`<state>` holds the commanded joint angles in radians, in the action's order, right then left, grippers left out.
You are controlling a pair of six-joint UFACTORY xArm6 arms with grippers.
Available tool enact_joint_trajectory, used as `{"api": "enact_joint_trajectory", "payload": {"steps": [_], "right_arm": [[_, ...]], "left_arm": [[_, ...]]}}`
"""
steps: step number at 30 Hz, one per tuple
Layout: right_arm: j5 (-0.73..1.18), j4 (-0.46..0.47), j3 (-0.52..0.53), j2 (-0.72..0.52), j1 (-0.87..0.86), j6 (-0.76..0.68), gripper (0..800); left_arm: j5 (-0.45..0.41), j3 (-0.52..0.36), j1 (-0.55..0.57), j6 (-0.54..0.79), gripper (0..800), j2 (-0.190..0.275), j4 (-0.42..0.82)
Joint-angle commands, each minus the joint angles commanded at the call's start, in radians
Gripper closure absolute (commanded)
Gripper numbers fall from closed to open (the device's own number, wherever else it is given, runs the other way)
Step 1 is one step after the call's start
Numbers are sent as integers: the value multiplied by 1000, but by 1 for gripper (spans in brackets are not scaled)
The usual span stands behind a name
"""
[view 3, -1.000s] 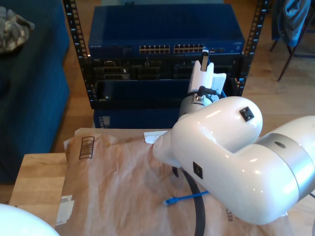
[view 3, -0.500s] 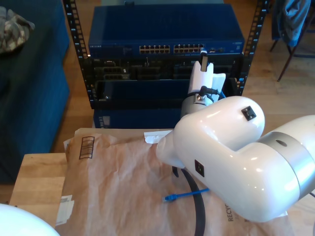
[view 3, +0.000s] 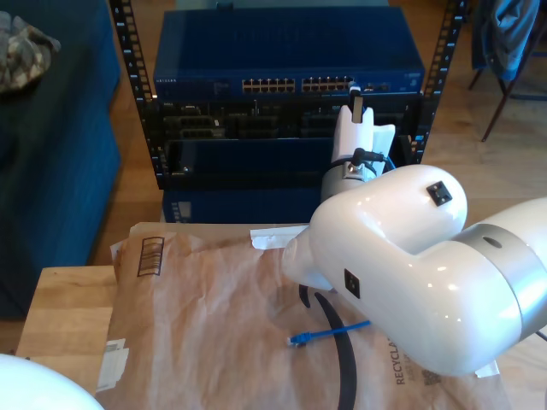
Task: Grab the cable and plug it in
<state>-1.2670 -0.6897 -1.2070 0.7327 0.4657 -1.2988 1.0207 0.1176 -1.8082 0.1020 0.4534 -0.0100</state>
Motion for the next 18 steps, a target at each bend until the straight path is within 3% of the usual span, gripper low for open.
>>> {"api": "enact_joint_trajectory", "payload": {"steps": [7, 18], "right_arm": [[-5, 2, 54, -17, 5, -18, 800], [-6, 9, 32, -18, 6, -41, 800]], "left_arm": [[-2, 0, 0, 0, 0, 0, 0], [0, 0, 0, 0, 0, 0, 0]]}}
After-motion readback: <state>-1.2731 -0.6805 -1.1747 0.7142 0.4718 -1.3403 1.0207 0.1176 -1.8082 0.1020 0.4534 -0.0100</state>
